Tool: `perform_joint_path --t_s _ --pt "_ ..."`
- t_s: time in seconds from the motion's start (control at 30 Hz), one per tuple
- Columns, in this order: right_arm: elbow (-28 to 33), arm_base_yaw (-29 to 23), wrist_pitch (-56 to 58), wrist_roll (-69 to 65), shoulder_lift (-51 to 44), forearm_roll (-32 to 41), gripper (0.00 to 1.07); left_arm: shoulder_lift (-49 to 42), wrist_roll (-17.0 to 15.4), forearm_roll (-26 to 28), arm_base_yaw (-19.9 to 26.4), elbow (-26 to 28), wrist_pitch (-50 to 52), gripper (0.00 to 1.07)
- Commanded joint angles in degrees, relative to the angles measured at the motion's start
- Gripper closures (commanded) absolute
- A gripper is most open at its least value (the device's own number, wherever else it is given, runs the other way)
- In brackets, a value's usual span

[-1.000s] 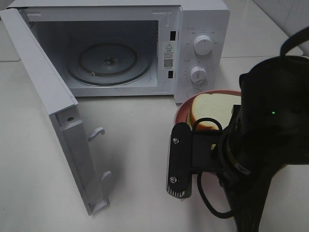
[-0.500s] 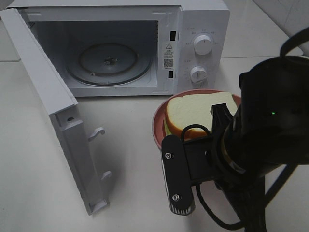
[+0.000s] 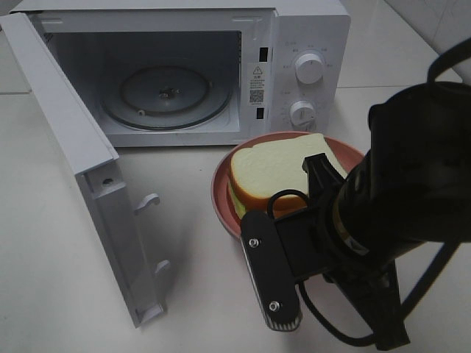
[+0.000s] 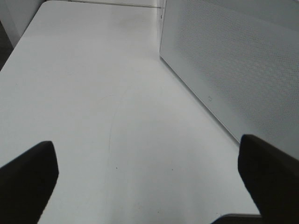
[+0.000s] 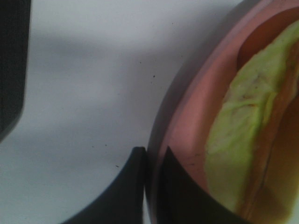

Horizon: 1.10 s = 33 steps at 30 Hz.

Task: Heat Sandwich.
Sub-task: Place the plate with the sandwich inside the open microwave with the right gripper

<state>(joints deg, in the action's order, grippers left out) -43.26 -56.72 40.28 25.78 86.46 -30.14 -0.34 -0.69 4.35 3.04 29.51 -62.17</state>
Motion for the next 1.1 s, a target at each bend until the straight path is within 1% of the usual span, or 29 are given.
perform_joint_path --t_s 0.03,0.1,0.13,0.23,0.3,0.4,0.43,0.47,0.53,0.57,0.6,0.67,0.7,0.83,1.0,1.1 --pt "0.1 2.6 -1.7 6.1 -0.5 -1.1 1.07 -0.9 -0.2 0.1 -0.4 -0.1 0.7 0.09" --pt "0.1 4.2 -3.2 12.7 -0.5 0.3 1.07 -0.9 -0.2 0.1 -0.4 -0.1 0.7 0.09" --pt "0.1 4.2 -3.2 12.7 -0.5 0.3 1.07 -0.9 -0.2 0.1 -0.4 -0.1 0.7 0.09" --pt "0.1 6.4 -6.5 19.7 -0.5 2.3 1.07 -0.9 -0.2 0.1 -0.4 -0.1 0.7 0.09" --pt "0.1 7.0 -7.6 21.2 -0.5 2.8 1.07 -0.9 -0.2 0.1 -0.4 -0.1 0.7 0.09" --pt "0.1 9.2 -10.7 28.4 -0.5 5.7 1.07 -0.9 -0.2 0.1 -0.4 -0.1 0.7 0.09" --pt "0.1 9.2 -10.7 28.4 -0.5 5.7 1.07 -0.9 -0.2 0.1 -0.4 -0.1 0.7 0.09" --pt "0.1 10.4 -11.7 32.5 -0.5 7.7 1.07 -0.9 -0.2 0.1 -0.4 -0.1 0.7 0.09" --pt "0.1 11.5 -12.1 37.0 -0.5 10.0 1.07 -0.9 -0.2 0.1 -0.4 -0.1 0.7 0.09" --pt "0.1 11.5 -12.1 37.0 -0.5 10.0 1.07 -0.9 -0.2 0.1 -0.4 -0.1 0.7 0.09" --pt "0.1 12.8 -12.0 42.1 -0.5 12.7 1.07 -0.9 -0.2 0.1 -0.4 -0.1 0.7 0.09" --pt "0.1 14.1 -12.0 46.8 -0.5 15.2 1.07 -0.9 -0.2 0.1 -0.4 -0.1 0.7 0.09" --pt "0.1 14.1 -12.0 46.8 -0.5 15.2 1.07 -0.9 -0.2 0.1 -0.4 -0.1 0.7 0.09" --pt "0.1 18.0 -12.0 57.5 -0.5 18.0 1.07 -0.9 -0.2 0.1 -0.4 -0.1 0.7 0.09" --pt "0.1 19.9 -11.9 63.4 -0.5 20.5 1.07 -0.9 -0.2 0.1 -0.4 -0.1 0.7 0.09" --pt "0.1 19.9 -11.8 65.1 -0.5 20.5 1.07 -0.9 -0.2 0.1 -0.4 -0.1 0.7 0.09"
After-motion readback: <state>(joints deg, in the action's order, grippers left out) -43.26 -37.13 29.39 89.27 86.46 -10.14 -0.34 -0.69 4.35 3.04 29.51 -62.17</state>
